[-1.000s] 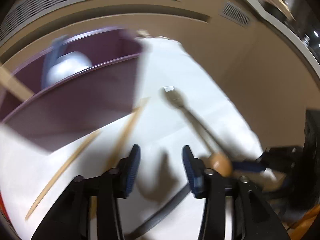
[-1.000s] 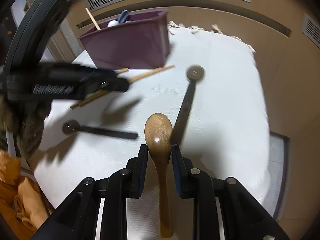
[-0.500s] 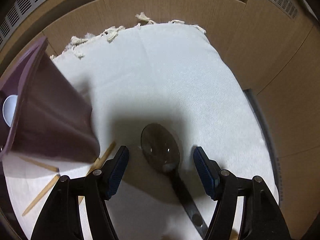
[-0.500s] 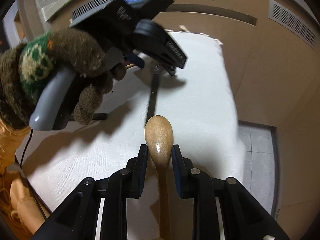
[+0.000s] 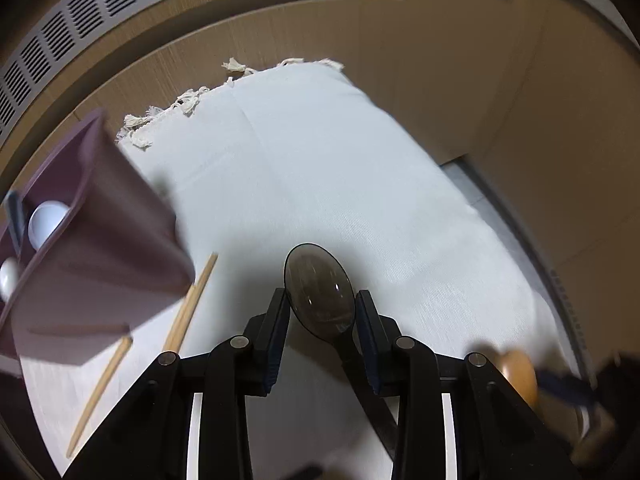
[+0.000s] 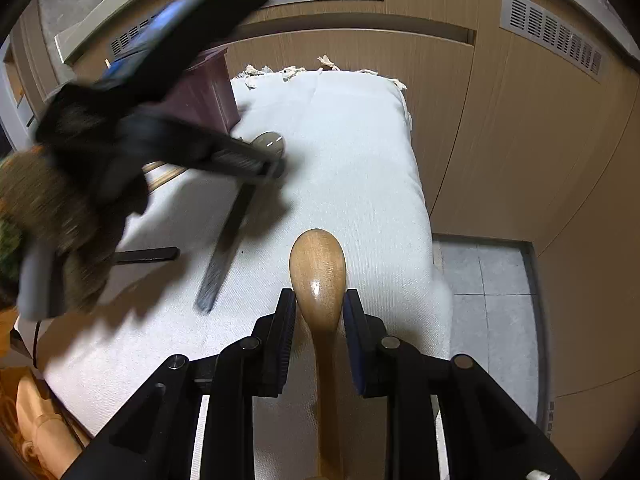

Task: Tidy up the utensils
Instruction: 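Carry the metal spoon and wooden spoon up over the purple caddy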

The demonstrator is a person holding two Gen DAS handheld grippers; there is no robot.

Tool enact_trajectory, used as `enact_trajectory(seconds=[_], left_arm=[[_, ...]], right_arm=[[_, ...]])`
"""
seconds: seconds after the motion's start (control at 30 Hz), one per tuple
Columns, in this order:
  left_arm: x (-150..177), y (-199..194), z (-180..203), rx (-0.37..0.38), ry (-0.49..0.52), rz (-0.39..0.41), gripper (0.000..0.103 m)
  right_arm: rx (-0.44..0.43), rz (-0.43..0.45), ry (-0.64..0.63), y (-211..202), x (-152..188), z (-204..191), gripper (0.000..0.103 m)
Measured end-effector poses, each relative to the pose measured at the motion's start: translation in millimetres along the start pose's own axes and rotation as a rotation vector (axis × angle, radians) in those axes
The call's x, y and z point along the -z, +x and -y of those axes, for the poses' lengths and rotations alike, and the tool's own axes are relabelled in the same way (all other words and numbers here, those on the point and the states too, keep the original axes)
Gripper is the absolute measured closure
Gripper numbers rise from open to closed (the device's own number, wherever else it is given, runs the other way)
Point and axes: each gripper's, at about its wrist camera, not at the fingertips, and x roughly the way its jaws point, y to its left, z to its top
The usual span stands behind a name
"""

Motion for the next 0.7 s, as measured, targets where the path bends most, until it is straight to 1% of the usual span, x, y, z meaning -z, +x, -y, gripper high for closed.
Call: enact_trajectory(seconds=[0.07, 0.2, 0.37, 0.43, 0.5, 0.57, 0.63, 0.67, 0.7], left_arm=[[10, -14, -3, 0.023, 0.012, 0.03, 0.069], [45, -51, -11, 0.031, 0.025, 0.097, 0.069], [78, -72, -28, 0.044, -0.012, 0.11, 0.069], [94, -80, -37, 0.018, -0.018, 0.122, 0.069], [105, -86, -45, -0.002, -0.025, 0.134, 0.069], [111, -92, -56, -0.002, -0.045, 0.152, 0.069], [116, -109, -68, -0.006, -0.073, 0.192, 0.069], [113, -111, -72, -0.009, -0.079, 0.207, 0.069], [111, -121, -79, -0.016, -0.086, 0.238, 0.069]], right_arm=[[-0.003, 0.004, 0.003, -1, -2, 0, 0.08], [-0.028, 0.02, 0.009, -2, -12, -8, 0.08], [-0.044, 0.02, 0.004, 6, -28, -29, 0.08], [-0.056, 0.012, -0.004, 7, -32, -41, 0.08], [-0.062, 0.009, -0.015, 8, -36, -52, 0.08], [-0.067, 0.012, -0.033, 8, -42, -66, 0.08], [-0.072, 0.025, -0.053, 7, -49, -79, 0.08], [-0.074, 0.032, -0.058, 4, -52, -85, 0.08], [-0.077, 0.043, -0.063, 1, -56, -90, 0.08]])
